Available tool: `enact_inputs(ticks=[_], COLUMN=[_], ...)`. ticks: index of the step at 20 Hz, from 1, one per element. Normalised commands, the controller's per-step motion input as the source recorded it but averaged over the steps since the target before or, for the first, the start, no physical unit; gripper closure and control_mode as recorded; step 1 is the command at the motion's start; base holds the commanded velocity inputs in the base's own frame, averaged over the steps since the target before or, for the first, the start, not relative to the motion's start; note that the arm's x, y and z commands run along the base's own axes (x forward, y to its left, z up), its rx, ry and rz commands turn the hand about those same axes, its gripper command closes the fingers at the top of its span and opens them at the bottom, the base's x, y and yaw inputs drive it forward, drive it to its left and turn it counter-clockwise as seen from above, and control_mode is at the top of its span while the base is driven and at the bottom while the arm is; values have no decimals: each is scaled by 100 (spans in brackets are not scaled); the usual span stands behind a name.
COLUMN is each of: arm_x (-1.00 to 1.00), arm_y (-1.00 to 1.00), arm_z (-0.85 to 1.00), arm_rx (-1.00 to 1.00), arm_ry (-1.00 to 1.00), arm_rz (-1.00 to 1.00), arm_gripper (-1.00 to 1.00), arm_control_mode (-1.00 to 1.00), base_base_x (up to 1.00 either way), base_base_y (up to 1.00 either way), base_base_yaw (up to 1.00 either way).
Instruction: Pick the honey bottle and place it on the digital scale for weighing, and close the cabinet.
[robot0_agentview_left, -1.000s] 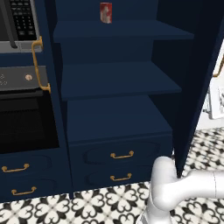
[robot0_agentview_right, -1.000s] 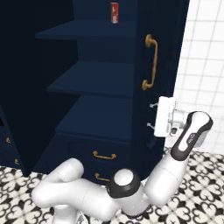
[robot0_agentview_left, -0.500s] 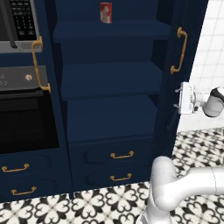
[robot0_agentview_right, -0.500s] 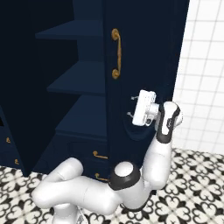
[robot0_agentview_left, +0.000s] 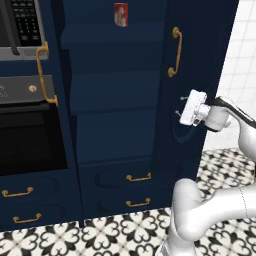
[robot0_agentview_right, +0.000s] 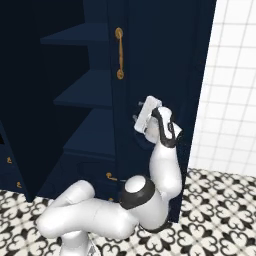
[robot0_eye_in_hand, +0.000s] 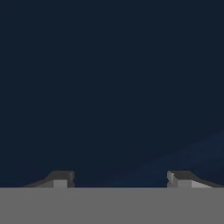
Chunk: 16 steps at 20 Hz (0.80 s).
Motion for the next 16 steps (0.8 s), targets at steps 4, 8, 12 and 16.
enact_inputs(ticks=[4,8,12,16], arm_x=[100,84,90,93], arm_y=[59,7,0,0], arm_z=[0,22,2,0], arm_rx=[-9,0,0,0], arm_ry=[9,21,18,15], arm_rz=[-54,-36,-15,-9], arm_gripper=[-100,-100,-100,-100], arm_control_mode=[-100,-100,-100,-100], base_base_x=[0,0,0,0], base_base_y=[0,0,0,0], base_base_yaw=[0,0,0,0])
